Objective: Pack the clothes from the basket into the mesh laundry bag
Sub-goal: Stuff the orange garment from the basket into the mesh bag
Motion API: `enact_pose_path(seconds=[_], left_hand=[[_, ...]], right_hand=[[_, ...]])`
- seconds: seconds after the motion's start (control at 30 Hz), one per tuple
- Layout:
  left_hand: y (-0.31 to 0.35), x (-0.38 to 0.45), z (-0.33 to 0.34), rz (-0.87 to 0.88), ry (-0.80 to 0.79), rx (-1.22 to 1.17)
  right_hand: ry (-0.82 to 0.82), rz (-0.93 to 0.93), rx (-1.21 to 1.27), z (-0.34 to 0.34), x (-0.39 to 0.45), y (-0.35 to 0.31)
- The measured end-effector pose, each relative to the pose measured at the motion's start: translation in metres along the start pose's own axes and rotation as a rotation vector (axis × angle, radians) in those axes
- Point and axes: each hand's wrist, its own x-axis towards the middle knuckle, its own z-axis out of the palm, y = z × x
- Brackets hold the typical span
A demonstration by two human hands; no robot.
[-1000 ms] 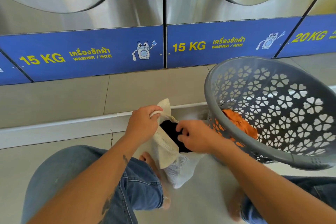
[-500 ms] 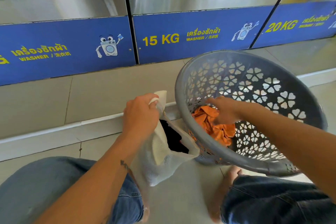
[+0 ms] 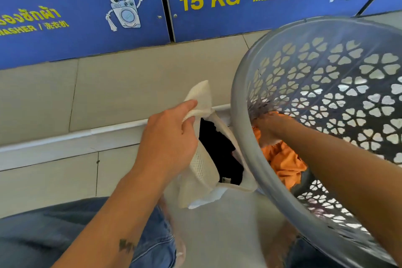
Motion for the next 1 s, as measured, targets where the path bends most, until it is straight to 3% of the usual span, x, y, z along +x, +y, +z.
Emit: enact_pose_path(seconds=[0.13,0.3,0.63,0.8,1.0], left_hand=[[-0.013,0.005,-0.004,0.010,-0.013,-0.014],[-0.018,0.006,-0.011,-0.036,-0.025,-0.040],[0.007,0.005,-0.030,-0.142,0.087,-0.302],[0.039,-0.013,-0.064,-0.073,0.292,-0.486],[0.078,-0.030,-0.124,0.125,0.306,-0.463]], right_hand=[[-0.121,0.053,0.017,0.046,0.019,-0.012],[0.138,0.047,-0.063,0.062,0.013,-0.014],[0.384,-0.003,0.560,-0.024,-0.091,0.021],[0.652,-0.007,0.809,-0.055,-0.168,0.020],[1.064,-0.052,1.013,-0.102,-0.263,-0.012]])
